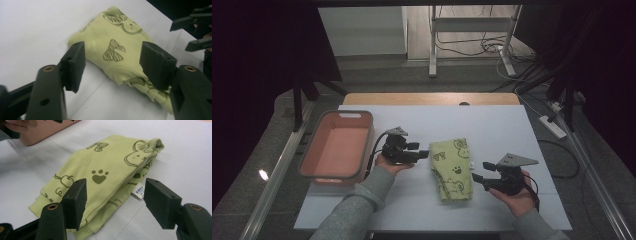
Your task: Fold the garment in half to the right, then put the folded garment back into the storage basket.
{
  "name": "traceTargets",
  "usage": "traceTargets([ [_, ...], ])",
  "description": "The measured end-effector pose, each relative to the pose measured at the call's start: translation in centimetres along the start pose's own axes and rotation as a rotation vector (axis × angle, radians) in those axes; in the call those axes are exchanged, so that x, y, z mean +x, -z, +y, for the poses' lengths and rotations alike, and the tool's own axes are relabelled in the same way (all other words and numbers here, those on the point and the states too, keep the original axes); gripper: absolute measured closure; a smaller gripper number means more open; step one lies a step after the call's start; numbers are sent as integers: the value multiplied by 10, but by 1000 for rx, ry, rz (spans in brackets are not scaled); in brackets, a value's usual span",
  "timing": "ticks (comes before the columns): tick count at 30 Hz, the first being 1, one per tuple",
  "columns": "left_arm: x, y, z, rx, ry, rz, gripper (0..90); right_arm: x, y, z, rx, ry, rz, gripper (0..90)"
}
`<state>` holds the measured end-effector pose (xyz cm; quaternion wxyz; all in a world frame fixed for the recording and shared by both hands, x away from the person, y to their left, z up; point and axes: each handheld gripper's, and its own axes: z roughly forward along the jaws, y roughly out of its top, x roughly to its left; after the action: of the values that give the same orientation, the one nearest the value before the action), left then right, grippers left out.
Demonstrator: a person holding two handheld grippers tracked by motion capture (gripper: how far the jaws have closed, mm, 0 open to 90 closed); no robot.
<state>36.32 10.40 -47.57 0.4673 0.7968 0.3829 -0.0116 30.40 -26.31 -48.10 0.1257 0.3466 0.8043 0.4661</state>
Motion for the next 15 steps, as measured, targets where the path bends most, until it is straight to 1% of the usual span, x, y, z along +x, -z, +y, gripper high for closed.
traceTargets([
  [2, 0, 0, 1, -3, 12, -3, 344, -1, 1, 0, -4, 0, 2, 363],
  [6, -1, -3, 2, 9, 24, -18, 317, -2, 2, 0, -7, 3, 2, 363],
  [15, -2, -10, 2, 17, 61, -25, 278, -4, 6, -2, -11, -3, -8, 364],
])
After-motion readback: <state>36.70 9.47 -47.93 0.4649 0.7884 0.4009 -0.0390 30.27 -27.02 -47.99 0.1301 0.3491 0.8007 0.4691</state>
